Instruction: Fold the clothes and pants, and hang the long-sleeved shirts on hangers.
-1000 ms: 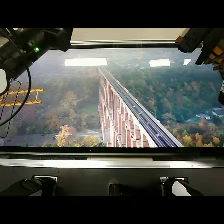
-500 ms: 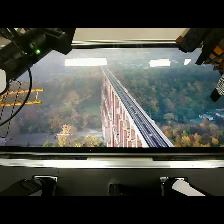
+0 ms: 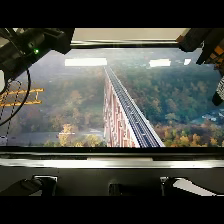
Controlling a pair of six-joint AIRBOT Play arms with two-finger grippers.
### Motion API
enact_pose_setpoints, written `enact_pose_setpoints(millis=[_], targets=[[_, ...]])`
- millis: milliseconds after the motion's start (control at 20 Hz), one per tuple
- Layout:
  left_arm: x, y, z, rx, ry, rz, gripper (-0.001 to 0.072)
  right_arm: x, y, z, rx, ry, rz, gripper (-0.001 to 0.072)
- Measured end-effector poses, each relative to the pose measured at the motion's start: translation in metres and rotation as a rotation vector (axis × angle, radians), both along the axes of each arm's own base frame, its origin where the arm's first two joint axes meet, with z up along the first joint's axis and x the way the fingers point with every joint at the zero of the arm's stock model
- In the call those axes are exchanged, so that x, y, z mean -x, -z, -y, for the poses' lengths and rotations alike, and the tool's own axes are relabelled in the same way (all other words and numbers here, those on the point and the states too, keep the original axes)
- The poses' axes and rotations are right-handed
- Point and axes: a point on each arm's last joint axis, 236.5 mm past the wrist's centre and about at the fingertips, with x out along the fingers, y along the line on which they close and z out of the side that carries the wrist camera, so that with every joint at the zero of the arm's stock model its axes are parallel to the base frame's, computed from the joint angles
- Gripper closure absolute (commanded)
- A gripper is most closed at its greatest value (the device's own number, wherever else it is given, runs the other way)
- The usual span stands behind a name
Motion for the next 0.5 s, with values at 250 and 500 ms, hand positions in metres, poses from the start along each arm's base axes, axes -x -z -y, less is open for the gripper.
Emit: enact_pose_setpoints(millis=[250, 500], targets=[[0.000, -0.001, 0.000, 0.001, -0.001, 0.002, 0.0320, 0.015, 0.020, 0.010, -0.080, 0.057, -0.013, 0.0676], [-0.001, -0.004, -0.002, 0.010, -0.009, 0.014, 0.0320, 0.038, 0.024, -0.001, -0.136, 0.120, -0.037, 0.0676]])
